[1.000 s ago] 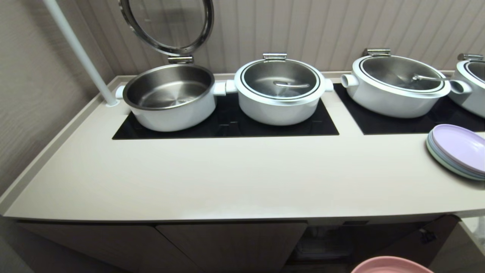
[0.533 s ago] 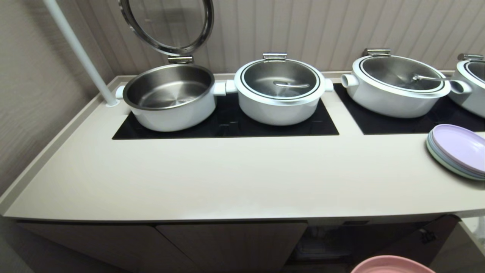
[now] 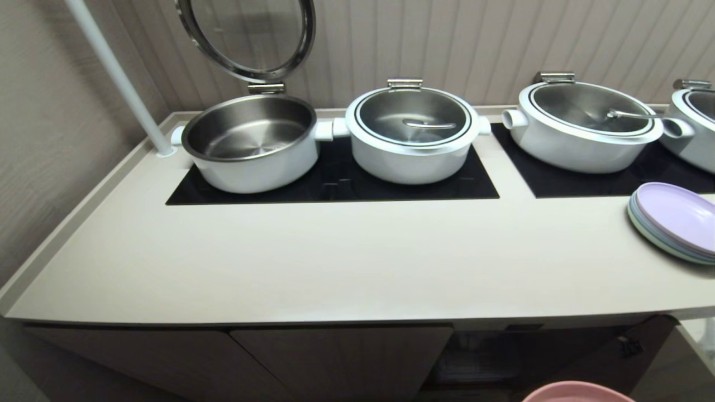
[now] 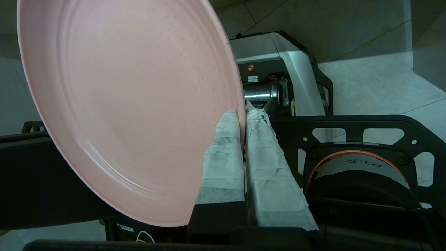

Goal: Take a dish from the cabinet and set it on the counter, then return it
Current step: Put it back into the cabinet

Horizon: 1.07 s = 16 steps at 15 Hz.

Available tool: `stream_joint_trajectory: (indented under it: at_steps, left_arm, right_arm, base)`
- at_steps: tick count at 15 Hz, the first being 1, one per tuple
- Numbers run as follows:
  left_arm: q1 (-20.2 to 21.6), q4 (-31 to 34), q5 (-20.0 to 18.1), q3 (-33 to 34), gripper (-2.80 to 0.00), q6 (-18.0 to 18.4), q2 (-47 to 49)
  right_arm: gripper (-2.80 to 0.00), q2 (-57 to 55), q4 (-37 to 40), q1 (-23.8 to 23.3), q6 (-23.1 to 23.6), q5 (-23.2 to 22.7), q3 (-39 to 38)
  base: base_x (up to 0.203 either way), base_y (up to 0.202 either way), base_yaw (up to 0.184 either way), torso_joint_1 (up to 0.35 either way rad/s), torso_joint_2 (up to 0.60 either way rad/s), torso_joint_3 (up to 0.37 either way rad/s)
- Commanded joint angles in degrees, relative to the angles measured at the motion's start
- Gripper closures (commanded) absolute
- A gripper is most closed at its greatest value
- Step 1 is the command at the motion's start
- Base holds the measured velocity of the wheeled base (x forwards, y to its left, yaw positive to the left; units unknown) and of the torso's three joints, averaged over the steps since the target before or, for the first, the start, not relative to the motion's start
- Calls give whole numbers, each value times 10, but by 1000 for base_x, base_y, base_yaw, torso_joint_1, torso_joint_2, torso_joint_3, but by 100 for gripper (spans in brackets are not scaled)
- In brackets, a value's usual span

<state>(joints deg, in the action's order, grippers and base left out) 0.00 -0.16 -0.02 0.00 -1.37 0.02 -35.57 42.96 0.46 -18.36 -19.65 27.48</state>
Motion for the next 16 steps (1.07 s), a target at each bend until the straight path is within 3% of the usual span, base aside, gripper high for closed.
stream_joint_trajectory:
  at_steps: [1, 16]
  left_arm:
    - [0, 0, 0, 0, 0, 0, 0]
    - [0, 0, 0, 0, 0, 0, 0]
  right_arm:
    - [0, -2, 1, 1, -1, -1, -1]
    - [0, -2, 1, 2, -2, -2, -5]
  base:
    - [0, 0, 0, -57, 118, 64]
    - [0, 0, 0, -108, 242, 124]
